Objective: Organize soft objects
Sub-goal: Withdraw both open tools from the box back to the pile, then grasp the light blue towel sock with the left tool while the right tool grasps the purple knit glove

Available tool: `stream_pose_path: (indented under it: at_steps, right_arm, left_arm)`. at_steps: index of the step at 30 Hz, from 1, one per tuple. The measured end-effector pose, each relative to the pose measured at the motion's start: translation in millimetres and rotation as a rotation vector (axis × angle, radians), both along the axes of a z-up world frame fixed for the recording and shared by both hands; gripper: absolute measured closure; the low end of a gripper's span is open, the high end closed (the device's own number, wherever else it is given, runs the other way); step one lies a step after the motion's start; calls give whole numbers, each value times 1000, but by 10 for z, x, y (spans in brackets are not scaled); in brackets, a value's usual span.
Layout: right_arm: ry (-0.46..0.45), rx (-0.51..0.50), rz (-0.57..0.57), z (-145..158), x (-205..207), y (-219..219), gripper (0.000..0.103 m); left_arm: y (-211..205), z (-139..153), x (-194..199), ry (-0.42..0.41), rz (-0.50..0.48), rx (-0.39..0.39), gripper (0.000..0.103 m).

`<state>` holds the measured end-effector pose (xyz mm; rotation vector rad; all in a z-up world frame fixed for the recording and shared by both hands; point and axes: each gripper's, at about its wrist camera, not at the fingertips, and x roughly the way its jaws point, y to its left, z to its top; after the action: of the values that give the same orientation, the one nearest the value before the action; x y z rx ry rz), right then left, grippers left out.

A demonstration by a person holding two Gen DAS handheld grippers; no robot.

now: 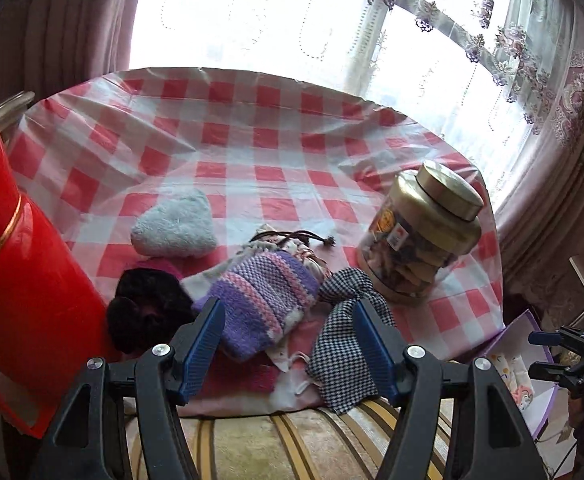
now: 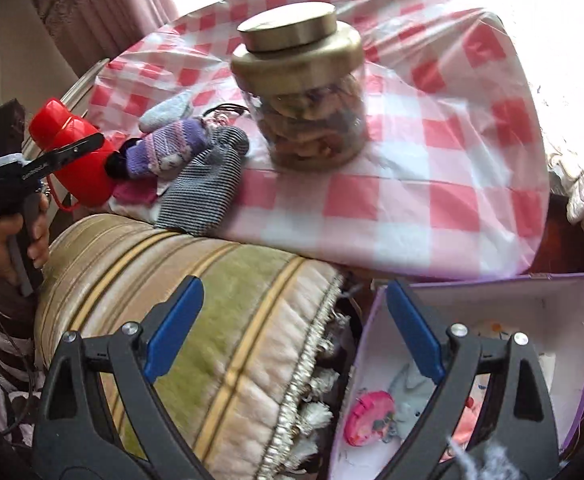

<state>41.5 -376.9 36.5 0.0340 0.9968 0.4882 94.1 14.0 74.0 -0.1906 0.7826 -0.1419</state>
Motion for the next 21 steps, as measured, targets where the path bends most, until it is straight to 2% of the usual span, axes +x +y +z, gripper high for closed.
stream_pose_path:
  at_steps: [5,9,13,18,21]
  right_arm:
    - [-36,20,71,142,95,496,9]
    - [-33,42,104,174,186,852,9]
    - [-20,59,112,168,257,1134,9]
    - [7,66,93,115,389,1405,9]
    - [8,72,108,90,446,1565,9]
  left_arm:
    - [150,74,277,8,50,53,36]
    - [298,77,629,83,120,84,36]
    - [459,64,1019,141,197,62,36]
    - [604,-99,1455,217,265,65,35]
    - [671,-281,1644,264,300,99,35]
